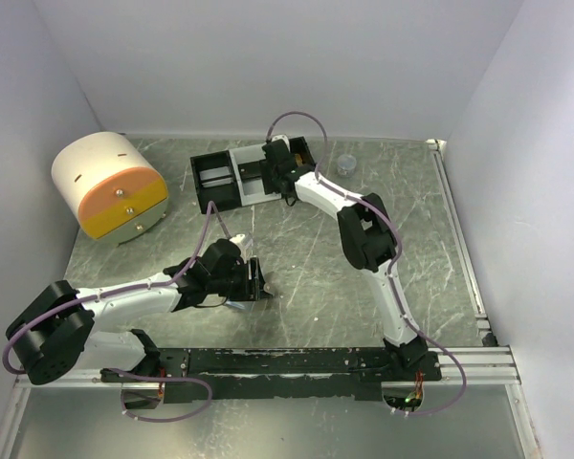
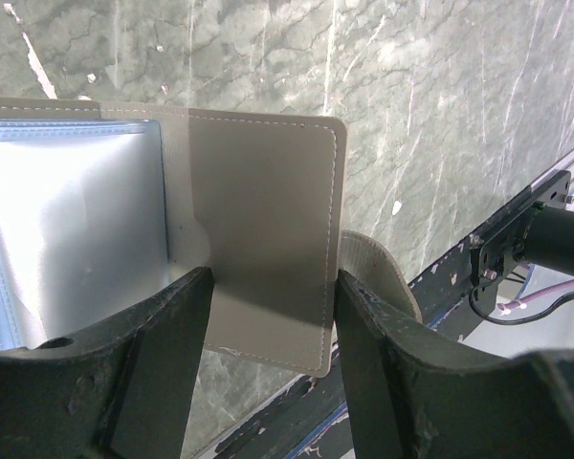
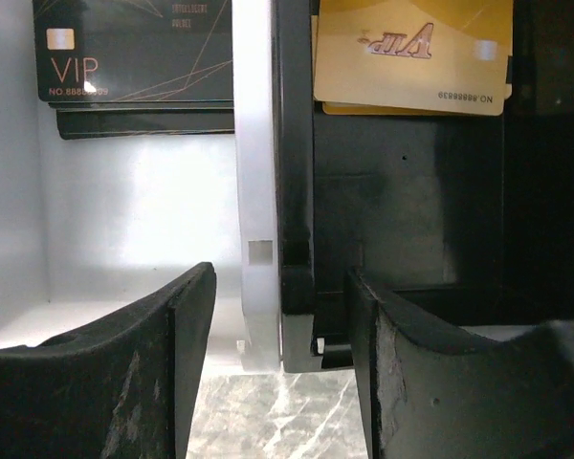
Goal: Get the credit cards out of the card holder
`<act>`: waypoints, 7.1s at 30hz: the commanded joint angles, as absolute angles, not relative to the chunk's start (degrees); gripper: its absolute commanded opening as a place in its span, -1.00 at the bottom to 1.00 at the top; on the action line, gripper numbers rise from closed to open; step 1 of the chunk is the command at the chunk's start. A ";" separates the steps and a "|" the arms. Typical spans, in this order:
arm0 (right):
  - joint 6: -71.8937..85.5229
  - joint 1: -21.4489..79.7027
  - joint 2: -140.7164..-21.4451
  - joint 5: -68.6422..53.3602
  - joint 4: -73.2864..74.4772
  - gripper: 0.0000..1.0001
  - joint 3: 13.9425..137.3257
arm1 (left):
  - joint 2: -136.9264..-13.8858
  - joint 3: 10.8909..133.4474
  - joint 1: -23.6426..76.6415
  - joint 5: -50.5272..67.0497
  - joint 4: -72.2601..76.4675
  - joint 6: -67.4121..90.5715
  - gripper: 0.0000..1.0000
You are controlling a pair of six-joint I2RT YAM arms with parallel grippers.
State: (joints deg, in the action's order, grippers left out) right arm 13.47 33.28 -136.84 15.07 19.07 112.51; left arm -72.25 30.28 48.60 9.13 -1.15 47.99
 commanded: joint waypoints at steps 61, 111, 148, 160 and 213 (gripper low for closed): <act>25.27 33.49 -108.74 20.07 19.22 0.04 74.57 | -74.59 32.46 49.59 10.93 -1.95 46.28 0.30; 46.21 41.68 -89.62 -20.02 2.05 -0.96 41.61 | -72.62 33.52 49.93 8.57 -4.33 45.00 0.39; 32.97 38.76 -90.19 -28.82 2.26 -1.00 46.18 | -57.86 35.61 49.97 -4.53 -17.80 47.81 0.53; 32.86 38.76 -92.46 -26.04 1.30 -1.00 42.54 | -65.42 32.47 49.93 -0.25 -11.08 49.96 0.52; 33.99 38.99 -86.52 -18.28 10.96 -0.32 51.44 | -80.73 31.61 50.72 13.94 3.05 46.72 -0.17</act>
